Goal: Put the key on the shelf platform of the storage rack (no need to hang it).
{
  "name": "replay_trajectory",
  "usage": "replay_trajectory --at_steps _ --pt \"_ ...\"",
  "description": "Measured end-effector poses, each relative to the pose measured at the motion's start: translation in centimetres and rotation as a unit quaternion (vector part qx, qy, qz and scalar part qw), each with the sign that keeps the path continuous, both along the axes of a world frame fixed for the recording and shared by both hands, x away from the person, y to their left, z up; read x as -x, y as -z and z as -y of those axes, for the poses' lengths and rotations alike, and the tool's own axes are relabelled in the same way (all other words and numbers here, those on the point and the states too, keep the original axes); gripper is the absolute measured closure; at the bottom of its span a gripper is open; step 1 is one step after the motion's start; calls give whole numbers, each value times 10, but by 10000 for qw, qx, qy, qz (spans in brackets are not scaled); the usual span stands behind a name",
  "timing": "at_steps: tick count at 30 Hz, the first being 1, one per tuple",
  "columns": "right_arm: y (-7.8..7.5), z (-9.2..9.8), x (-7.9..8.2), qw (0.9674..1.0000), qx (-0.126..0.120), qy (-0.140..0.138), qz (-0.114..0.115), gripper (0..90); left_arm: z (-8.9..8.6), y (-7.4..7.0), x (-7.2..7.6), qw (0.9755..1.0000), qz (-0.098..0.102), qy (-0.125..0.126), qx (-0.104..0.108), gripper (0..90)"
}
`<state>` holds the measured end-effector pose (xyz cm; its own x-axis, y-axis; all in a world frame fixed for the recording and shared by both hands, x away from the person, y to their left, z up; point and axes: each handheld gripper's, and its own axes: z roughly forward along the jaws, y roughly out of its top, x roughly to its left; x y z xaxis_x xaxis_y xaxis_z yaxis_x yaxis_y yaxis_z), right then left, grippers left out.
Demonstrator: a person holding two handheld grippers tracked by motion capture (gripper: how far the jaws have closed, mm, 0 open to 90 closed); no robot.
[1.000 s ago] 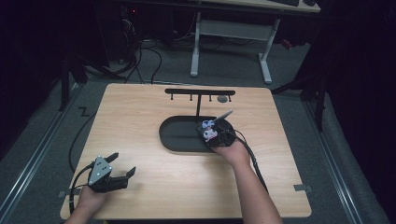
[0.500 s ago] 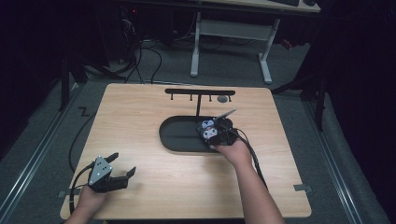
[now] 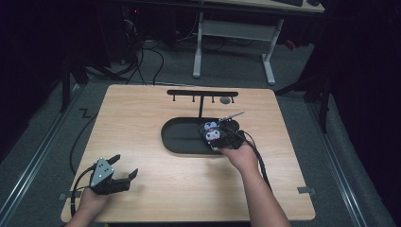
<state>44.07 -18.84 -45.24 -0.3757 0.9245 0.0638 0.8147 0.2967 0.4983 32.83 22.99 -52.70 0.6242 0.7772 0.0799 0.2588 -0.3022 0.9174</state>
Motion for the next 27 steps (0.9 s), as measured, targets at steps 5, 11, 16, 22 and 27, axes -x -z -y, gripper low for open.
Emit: replay_trajectory --at_steps 5,11,16,22,27 --pt "-4 7 11 9994 4 -67 349 275 0 0 0 10000 -7 1 -16 154" --pt "-1 18 31 9970 -29 -210 750 229 0 0 1 10000 1 -5 -38 154" --pt "4 29 49 9930 -130 -152 1163 204 1 0 1 10000 2 -22 -60 154" --pt "12 43 69 9872 -203 -71 1578 163 1 0 0 10000 -6 -23 -92 154" --pt "26 62 88 9820 -345 164 1851 157 2 0 0 9999 -10 -30 -118 154"
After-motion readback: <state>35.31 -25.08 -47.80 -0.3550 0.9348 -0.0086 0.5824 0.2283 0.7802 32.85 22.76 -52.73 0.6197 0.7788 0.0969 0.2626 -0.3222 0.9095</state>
